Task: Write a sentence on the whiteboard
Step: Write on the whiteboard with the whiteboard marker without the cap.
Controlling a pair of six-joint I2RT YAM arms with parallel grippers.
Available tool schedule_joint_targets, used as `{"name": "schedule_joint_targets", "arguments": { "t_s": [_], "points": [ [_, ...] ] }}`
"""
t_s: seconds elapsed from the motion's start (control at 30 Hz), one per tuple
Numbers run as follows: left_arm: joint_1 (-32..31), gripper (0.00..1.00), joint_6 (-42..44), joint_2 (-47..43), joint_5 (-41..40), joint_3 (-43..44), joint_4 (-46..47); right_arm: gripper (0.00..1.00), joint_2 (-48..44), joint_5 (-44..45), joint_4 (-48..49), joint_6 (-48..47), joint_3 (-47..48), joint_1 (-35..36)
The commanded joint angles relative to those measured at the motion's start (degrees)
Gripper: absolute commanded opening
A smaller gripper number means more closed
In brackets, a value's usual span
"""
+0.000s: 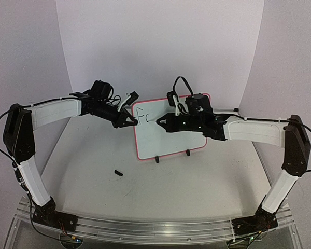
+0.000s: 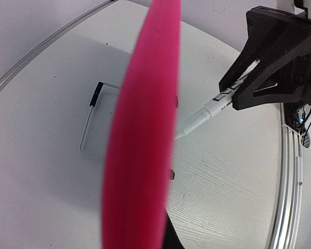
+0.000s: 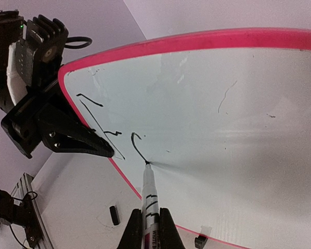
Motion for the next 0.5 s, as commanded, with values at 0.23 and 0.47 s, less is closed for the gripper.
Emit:
{"name": "schedule_joint_targets", "arguments": {
  "t_s": [0.23, 0.47],
  "points": [
    [-1.0, 0.0, 2.8, 2.7, -5.7, 0.5, -3.8, 0.0, -3.6, 4.9, 1.1, -1.4, 3.9, -0.6],
    [-1.0, 0.0, 2.8, 2.8, -5.7, 0.6, -3.9, 0.0, -3.8, 4.6, 1.2, -1.5, 4.4, -0.6]
  ]
}}
